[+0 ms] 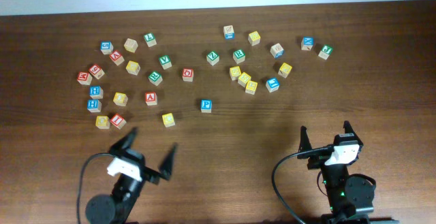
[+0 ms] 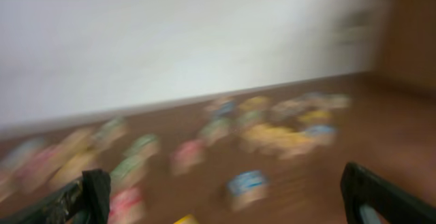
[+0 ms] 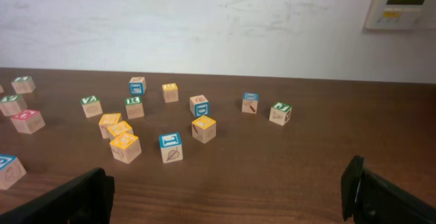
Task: Spell out CVPR
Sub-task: 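Move left gripper over the yellow C block and descend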
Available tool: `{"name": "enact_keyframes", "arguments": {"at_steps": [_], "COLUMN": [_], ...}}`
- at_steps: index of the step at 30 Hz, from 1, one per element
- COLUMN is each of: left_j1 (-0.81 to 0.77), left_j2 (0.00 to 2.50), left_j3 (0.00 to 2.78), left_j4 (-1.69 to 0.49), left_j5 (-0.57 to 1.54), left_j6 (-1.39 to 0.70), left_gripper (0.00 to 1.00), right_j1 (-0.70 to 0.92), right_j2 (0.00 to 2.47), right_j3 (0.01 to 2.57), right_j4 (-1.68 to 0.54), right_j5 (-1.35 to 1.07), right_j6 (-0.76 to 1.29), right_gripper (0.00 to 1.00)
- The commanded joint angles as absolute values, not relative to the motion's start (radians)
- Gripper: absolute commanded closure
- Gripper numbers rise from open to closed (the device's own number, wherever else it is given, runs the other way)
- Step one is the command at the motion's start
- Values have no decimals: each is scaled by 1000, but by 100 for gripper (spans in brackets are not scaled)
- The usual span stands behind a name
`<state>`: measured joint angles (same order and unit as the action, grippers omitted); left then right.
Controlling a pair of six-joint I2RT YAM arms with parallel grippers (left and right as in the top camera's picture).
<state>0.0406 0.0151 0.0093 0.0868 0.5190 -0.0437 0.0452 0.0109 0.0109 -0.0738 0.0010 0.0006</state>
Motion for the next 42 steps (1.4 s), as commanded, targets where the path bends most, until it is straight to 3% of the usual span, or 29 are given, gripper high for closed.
{"name": "enact_keyframes", "arguments": {"at_steps": [1, 5, 10, 13, 16, 18, 20, 22, 24, 26, 27, 28, 30, 32, 38, 42], "left_j1": [42, 42, 42, 43, 42, 42, 42, 42, 42, 42, 42, 41, 25, 0, -20, -119], "left_j2": [6, 6, 41, 165, 427, 604, 742, 816, 894, 943, 961, 1002, 1054, 1111, 1275, 1415], "left_j3": [10, 18, 213, 427, 807, 1000, 1079, 1089, 1097, 1099, 1099, 1103, 1108, 1109, 1109, 1109], "left_j4": [315, 757, 788, 626, 51, -228, -250, -152, -114, -215, -288, -464, -620, -720, -825, -899], "left_j5": [1060, 997, 893, 894, 952, 1216, 1454, 1441, 1377, 1229, 1115, 795, 460, 305, 343, -14], "left_j6": [-68, -182, -216, -208, -122, 45, 45, -77, -194, -197, -189, -119, -64, -32, -91, -406], "left_gripper": [1, 1, 1, 1, 1, 1, 1, 1, 1, 1, 1, 1, 1, 1, 1, 1], "right_j1": [38, 38, 38, 38, 38, 38, 38, 38, 38, 38, 38, 38, 38, 38, 38, 38], "right_j2": [4, 4, 4, 4, 4, 4, 4, 4, 4, 4, 4, 4, 4, 4, 4, 4], "right_j3": [6, 6, 6, 6, 6, 6, 6, 6, 6, 6, 6, 6, 6, 6, 6, 6], "right_j4": [-81, -81, -81, -81, -81, -81, -81, -81, -81, -81, -81, -81, -81, -81, -81, -81], "right_j5": [9, 9, 9, 9, 9, 9, 9, 9, 9, 9, 9, 9, 9, 9, 9, 9], "right_j6": [8, 8, 8, 8, 8, 8, 8, 7, 8, 8, 8, 8, 8, 7, 8, 8], "right_gripper": [2, 2, 2, 2, 2, 2, 2, 2, 2, 2, 2, 2, 2, 2, 2, 2]}}
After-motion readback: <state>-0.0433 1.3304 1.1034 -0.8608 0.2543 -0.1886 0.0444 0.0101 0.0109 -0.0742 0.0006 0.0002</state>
